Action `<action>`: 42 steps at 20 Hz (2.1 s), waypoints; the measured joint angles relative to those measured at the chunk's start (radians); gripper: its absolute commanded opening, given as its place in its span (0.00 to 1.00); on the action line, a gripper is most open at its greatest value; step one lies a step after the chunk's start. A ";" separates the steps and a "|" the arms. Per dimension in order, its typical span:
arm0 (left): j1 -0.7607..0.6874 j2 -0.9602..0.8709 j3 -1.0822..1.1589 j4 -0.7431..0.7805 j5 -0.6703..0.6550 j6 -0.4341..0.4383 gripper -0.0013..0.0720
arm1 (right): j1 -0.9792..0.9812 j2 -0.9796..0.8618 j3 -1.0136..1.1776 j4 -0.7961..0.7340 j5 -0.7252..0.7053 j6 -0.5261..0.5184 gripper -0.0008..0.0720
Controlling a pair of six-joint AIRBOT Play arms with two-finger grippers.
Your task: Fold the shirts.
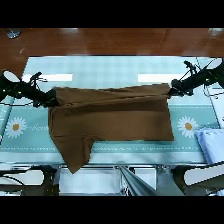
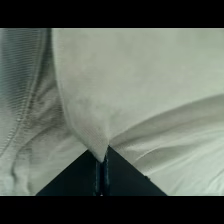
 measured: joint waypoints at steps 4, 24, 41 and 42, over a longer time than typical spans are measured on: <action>0.030 -0.004 -0.001 0.013 0.003 -0.005 0.05 | 0.014 -0.003 -0.002 0.000 0.001 0.004 0.05; 0.203 0.214 -0.177 0.036 -0.197 0.043 0.97 | -0.090 0.291 -0.199 -0.087 0.015 0.043 0.86; 0.312 0.449 -0.691 -0.047 -0.116 0.017 0.97 | -0.066 0.834 -0.933 0.346 -0.284 -0.123 0.86; 0.294 0.450 -0.704 -0.070 -0.105 0.028 0.97 | -0.067 0.835 -0.935 0.351 -0.280 -0.122 0.86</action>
